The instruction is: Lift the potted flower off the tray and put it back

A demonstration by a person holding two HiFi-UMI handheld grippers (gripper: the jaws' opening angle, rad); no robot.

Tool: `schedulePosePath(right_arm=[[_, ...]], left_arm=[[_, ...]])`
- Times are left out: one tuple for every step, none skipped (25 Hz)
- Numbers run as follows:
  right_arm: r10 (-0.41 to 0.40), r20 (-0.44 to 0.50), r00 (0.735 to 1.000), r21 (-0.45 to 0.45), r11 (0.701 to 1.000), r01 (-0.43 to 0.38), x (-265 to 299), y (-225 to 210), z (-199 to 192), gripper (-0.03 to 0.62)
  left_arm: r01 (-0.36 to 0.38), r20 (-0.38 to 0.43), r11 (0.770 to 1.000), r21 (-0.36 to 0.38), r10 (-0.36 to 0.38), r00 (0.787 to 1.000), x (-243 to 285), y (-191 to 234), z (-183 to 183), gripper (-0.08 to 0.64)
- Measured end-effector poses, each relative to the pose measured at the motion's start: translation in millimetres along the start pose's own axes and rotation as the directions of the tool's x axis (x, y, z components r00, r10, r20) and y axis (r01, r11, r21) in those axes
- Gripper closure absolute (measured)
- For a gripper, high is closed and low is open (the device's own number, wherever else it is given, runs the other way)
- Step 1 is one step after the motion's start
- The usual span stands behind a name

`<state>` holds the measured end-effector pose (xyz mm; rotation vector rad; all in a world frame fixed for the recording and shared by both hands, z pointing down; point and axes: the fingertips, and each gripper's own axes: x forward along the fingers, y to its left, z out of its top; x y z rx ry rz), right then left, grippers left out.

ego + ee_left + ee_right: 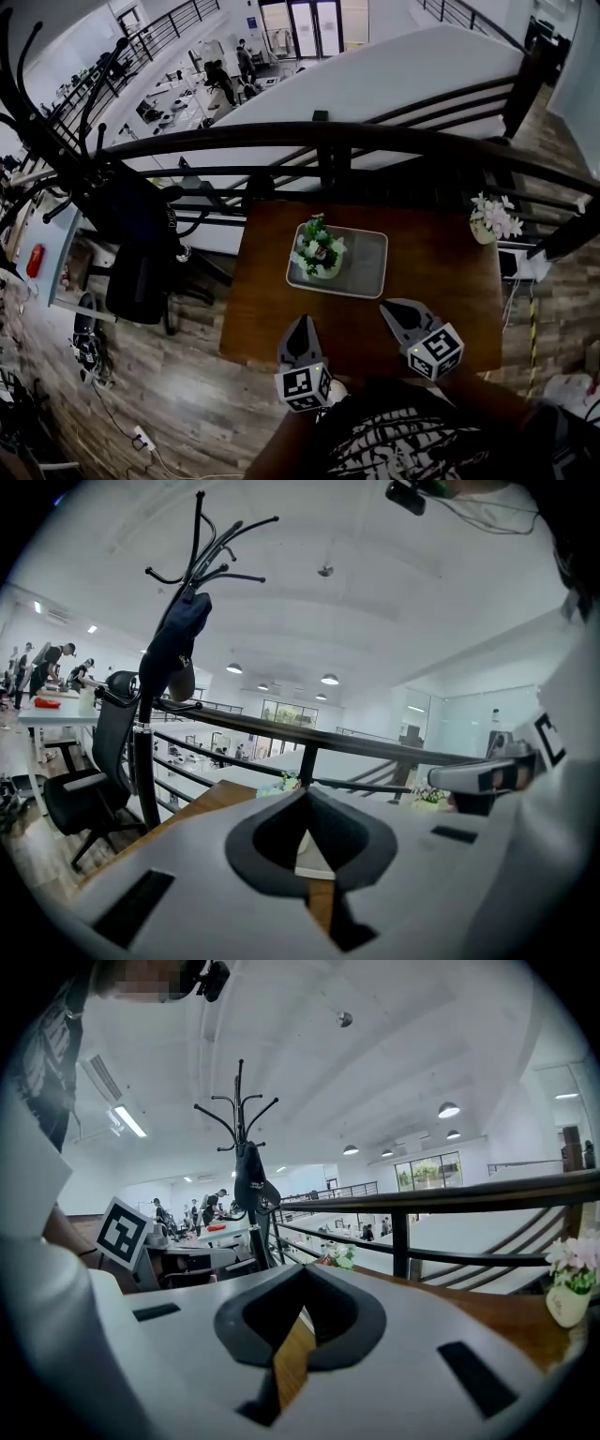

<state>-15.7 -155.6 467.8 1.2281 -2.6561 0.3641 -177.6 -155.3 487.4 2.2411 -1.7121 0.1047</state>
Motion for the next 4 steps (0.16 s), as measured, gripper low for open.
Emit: schedulePosePath(right_arm=[[0.000,0.000,1.000,0.000,1.000,0.000,0.2,2.1,0.0,0.596],[0.000,0.000,1.000,0.001,1.000,0.000,0.5,4.2,0.2,0.597],[0.000,0.001,1.000,0.001,1.000,0.000,1.0,6.4,0.5,0.595],[0.000,0.001,1.000,0.001,1.000,0.000,1.5,8.6,0.9,0.595]], left_arm=[[-0.002,-0.001,1.000,0.000,0.002,1.000,-2.3,2.2,-0.3,0.552],[-0.005,-0.001,1.000,0.001,0.005,1.000,-4.6,4.7,-0.2,0.552],[-0.008,-0.001,1.000,0.001,0.008,1.000,-6.9,7.2,0.2,0.552],[-0.010,0.000,1.000,0.001,0.010,1.000,-9.1,9.8,0.6,0.552]])
